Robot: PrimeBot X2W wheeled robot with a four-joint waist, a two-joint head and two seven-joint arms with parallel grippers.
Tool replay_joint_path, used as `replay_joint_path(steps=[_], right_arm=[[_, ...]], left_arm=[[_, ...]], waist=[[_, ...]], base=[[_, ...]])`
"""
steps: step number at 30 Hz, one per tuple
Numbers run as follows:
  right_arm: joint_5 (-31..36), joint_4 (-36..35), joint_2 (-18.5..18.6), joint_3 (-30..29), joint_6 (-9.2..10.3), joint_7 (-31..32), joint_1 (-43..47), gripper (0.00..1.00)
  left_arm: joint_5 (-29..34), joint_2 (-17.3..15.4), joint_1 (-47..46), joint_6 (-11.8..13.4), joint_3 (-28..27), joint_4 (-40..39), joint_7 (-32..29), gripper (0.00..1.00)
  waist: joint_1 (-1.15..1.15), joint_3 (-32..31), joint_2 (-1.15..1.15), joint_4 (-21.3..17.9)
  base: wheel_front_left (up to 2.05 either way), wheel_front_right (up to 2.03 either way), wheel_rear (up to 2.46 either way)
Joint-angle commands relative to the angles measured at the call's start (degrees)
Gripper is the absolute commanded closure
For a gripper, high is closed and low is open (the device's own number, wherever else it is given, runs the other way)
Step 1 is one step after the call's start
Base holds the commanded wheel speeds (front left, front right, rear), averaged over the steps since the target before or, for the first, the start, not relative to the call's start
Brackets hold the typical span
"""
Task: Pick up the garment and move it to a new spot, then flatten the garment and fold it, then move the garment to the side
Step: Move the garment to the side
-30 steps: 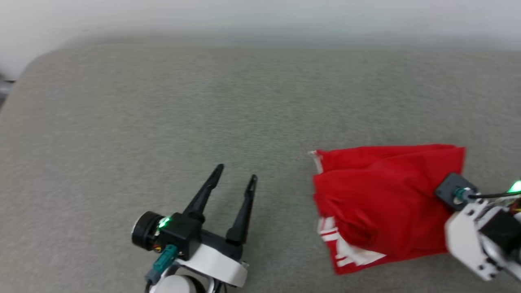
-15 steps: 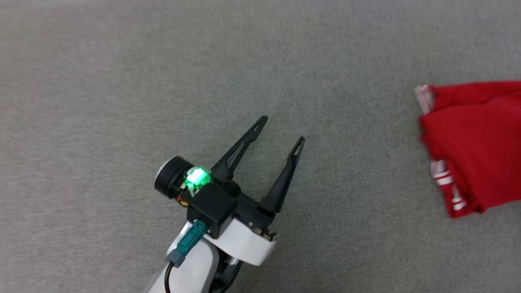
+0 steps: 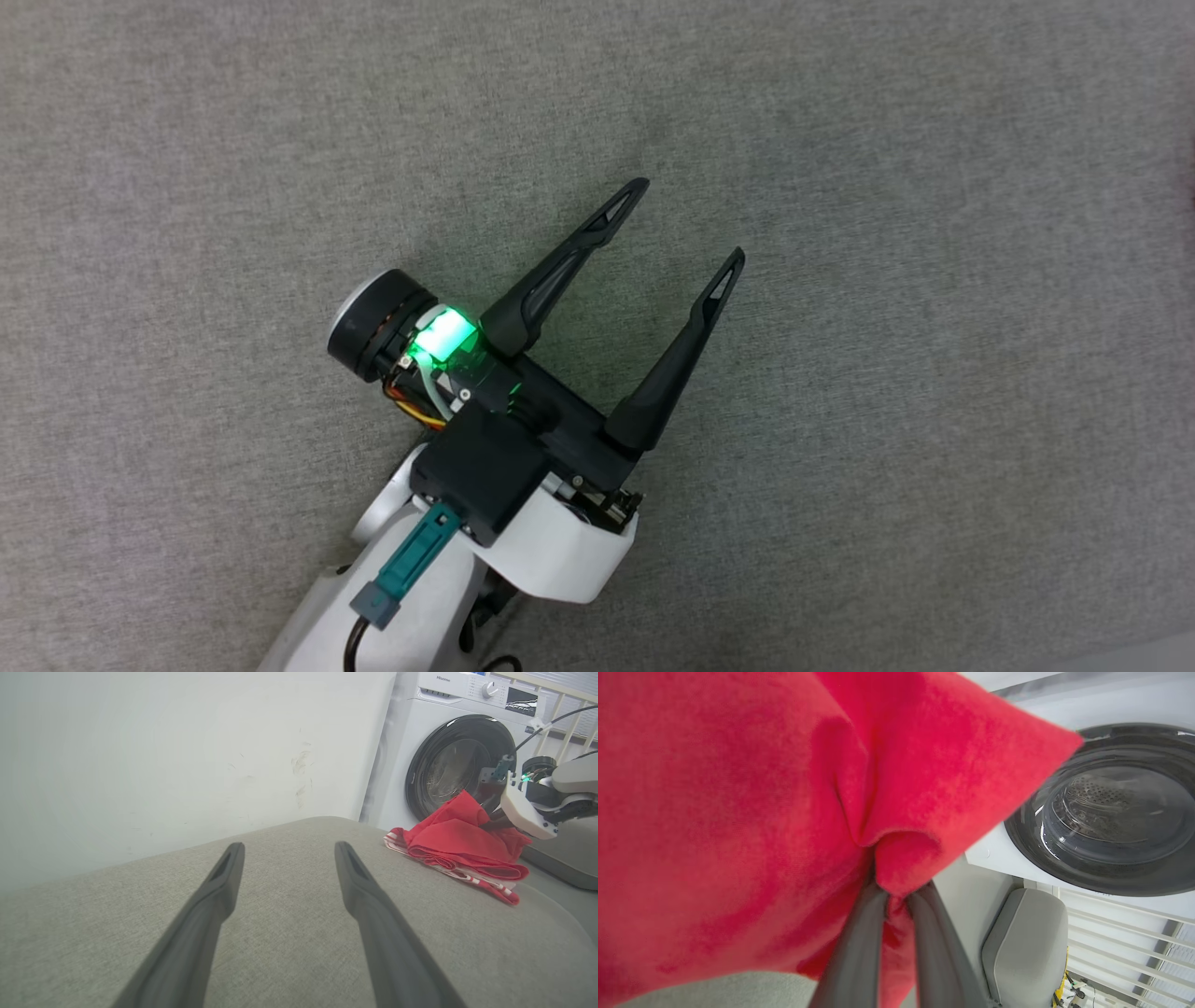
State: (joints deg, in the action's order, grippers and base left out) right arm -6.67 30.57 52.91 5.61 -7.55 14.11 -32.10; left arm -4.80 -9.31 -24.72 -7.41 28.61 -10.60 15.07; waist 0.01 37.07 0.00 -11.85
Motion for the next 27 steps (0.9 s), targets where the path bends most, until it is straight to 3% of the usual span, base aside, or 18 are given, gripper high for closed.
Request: replay_joint_path(steps=[1,7,8,9,20,27], right_arm=[[1.0,1.1,-0.7,-1.1,0.13,-0.6,-1.6,1.0],[3.9,4.1,-2.8,-5.4,0.13,-0.9,-3.6,1.0],[4.7,4.0,-3.2,-5.7,0.13,-0.8,-3.4,0.71],[4.7,4.1,-3.8,-6.1,0.13,0.0,-3.2,0.0],[8.1,-7.0,-8.3,-8.1,0.13,1.6,-1.2,0.0],[4.6,-20.4,-15.5,-7.3,0.12,1.0,1.5,0.0]], left_arm=[[0.2,-0.4,-0.4,-0.1,0.0,-0.6,0.1,0.0],[0.2,-0.9,-0.1,0.0,0.1,-0.6,0.1,0.0],[0.0,-0.8,0.0,0.1,0.0,-0.5,0.1,0.0],[-0.1,-0.7,0.1,0.3,-0.2,-0.3,0.1,0.0],[-2.5,0.4,3.8,1.7,-3.3,3.5,0.1,0.0],[-4.7,1.1,9.2,3.5,-10.4,6.2,0.1,0.0]], waist=[[-0.01,0.8,0.0,0.4],[-0.01,0.8,0.0,1.0],[-0.01,0.4,0.0,1.2],[-0.01,0.0,0.0,1.3],[-0.01,-8.6,0.0,3.1],[-0.01,-17.8,0.0,4.8]], base=[[0.0,0.0,0.0],[0.0,0.0,0.0],[0.0,0.0,0.0],[0.0,0.0,0.0],[0.0,0.0,0.0],[0.0,0.0,0.0]])
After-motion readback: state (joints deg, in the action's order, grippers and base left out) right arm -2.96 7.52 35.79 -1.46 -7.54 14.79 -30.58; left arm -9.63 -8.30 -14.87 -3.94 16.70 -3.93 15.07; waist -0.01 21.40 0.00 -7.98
